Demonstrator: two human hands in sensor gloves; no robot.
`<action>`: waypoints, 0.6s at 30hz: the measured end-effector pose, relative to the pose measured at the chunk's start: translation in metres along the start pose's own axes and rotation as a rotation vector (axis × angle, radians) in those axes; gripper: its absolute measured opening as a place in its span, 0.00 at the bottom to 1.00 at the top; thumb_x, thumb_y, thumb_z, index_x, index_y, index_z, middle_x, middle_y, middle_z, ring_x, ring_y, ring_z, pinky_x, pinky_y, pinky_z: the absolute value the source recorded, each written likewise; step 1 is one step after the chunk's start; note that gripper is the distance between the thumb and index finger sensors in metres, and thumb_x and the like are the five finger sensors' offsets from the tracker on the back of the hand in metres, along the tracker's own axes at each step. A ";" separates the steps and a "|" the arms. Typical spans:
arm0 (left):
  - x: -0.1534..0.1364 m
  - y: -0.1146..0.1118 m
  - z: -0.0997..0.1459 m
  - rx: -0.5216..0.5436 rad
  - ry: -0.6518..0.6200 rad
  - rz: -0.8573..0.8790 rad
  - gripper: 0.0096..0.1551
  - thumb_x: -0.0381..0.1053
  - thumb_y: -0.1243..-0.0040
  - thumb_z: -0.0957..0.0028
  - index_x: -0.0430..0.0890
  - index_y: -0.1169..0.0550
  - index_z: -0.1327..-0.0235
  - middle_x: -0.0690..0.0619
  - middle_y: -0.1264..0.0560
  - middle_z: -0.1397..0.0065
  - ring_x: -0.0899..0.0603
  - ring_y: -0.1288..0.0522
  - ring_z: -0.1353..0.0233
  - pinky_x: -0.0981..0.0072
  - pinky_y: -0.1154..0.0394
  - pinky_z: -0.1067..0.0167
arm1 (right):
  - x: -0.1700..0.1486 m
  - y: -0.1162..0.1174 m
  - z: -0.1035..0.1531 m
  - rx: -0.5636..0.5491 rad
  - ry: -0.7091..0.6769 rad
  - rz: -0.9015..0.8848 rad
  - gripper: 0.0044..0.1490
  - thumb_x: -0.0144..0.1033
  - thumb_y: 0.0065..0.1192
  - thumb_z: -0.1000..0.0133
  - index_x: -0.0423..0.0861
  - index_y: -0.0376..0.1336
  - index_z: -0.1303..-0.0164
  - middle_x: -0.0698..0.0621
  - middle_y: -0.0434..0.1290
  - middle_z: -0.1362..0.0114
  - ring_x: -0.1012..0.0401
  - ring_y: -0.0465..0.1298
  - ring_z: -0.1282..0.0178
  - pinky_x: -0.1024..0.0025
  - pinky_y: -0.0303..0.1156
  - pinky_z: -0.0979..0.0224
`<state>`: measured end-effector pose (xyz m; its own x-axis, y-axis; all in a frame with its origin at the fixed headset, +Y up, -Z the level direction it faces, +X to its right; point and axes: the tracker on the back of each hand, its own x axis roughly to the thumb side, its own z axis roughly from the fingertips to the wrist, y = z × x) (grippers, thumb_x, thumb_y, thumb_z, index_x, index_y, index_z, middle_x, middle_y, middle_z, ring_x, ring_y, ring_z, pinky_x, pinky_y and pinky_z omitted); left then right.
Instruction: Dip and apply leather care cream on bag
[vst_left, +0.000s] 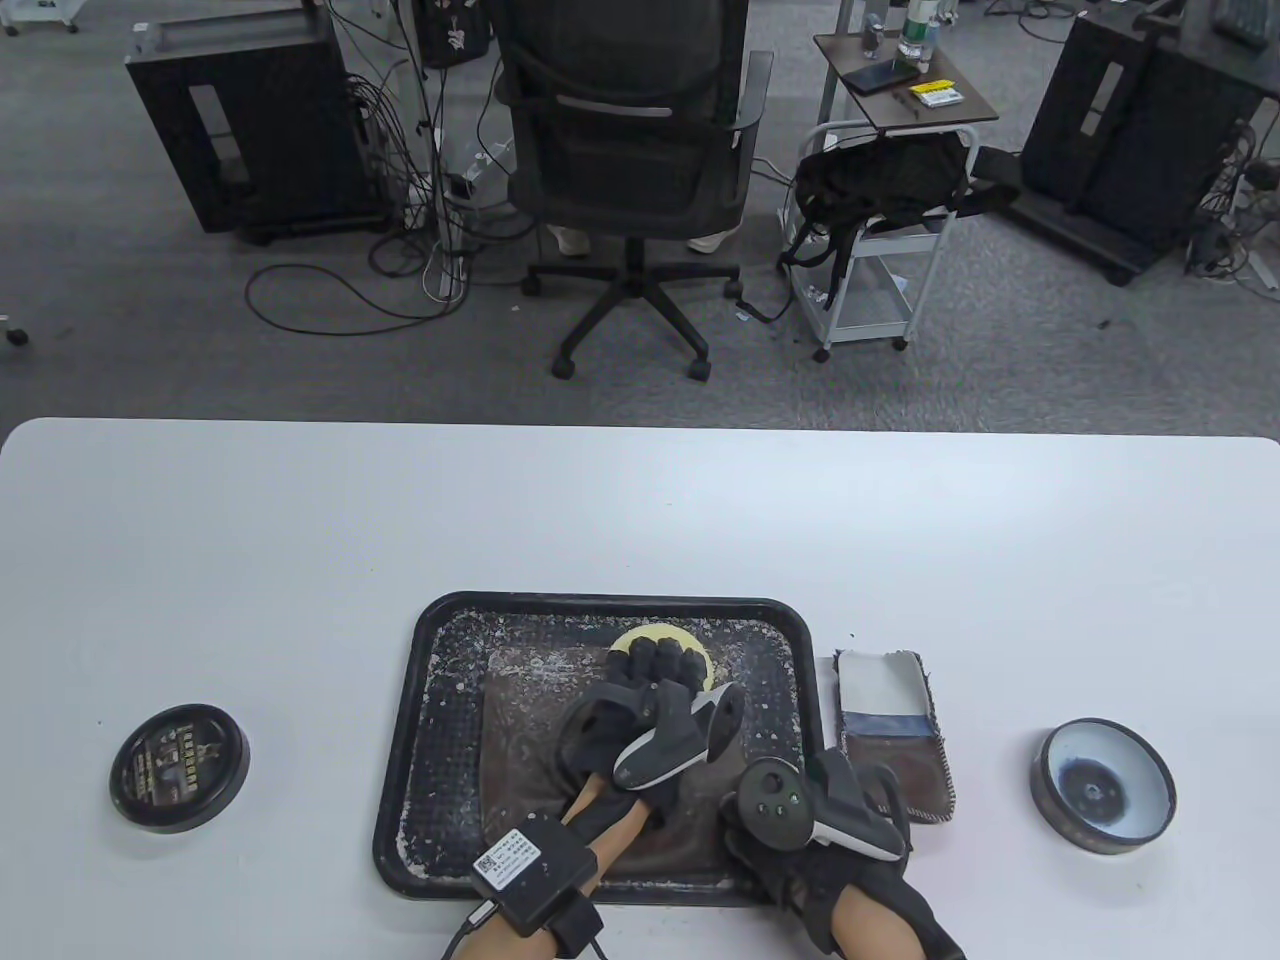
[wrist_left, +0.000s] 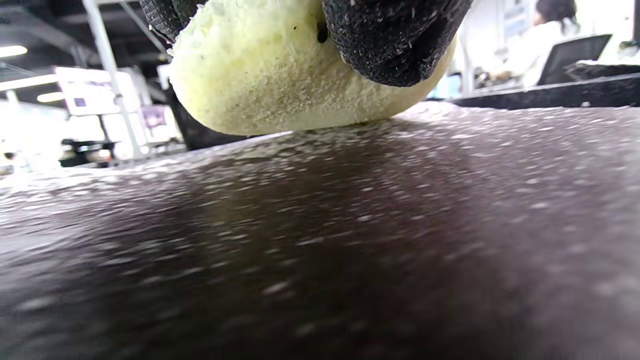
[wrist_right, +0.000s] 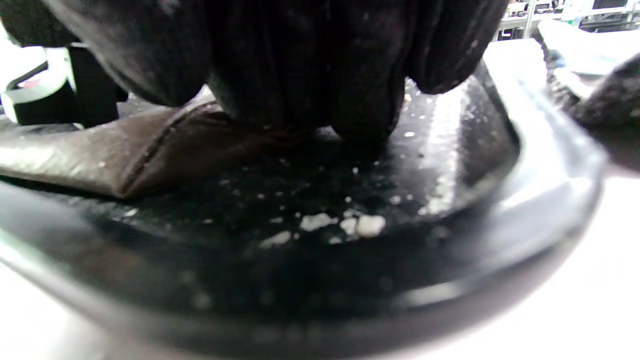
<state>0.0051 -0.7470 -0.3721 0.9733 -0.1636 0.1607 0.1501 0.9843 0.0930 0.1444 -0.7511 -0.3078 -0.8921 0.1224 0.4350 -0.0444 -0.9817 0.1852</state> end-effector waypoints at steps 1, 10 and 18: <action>-0.005 -0.001 0.001 -0.009 0.017 0.004 0.30 0.51 0.36 0.56 0.63 0.28 0.37 0.59 0.29 0.27 0.46 0.28 0.26 0.54 0.29 0.30 | 0.000 0.000 0.000 0.000 0.002 -0.001 0.31 0.45 0.66 0.53 0.45 0.76 0.43 0.47 0.76 0.32 0.48 0.79 0.36 0.48 0.72 0.32; -0.050 -0.010 0.003 -0.115 0.114 0.056 0.30 0.51 0.36 0.56 0.62 0.28 0.37 0.59 0.29 0.27 0.46 0.28 0.25 0.54 0.29 0.29 | -0.001 0.000 0.001 0.002 0.015 -0.018 0.30 0.45 0.66 0.53 0.45 0.76 0.43 0.48 0.76 0.32 0.48 0.79 0.36 0.48 0.71 0.32; -0.054 -0.011 0.004 -0.142 0.218 -0.232 0.31 0.52 0.37 0.56 0.62 0.30 0.36 0.59 0.30 0.26 0.47 0.28 0.25 0.55 0.29 0.29 | 0.001 0.000 0.000 -0.003 0.024 0.000 0.30 0.45 0.66 0.53 0.45 0.76 0.43 0.47 0.76 0.33 0.48 0.79 0.37 0.48 0.72 0.32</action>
<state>-0.0496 -0.7495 -0.3777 0.9223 -0.3811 -0.0637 0.3794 0.9245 -0.0375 0.1430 -0.7511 -0.3072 -0.9024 0.1193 0.4141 -0.0459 -0.9820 0.1831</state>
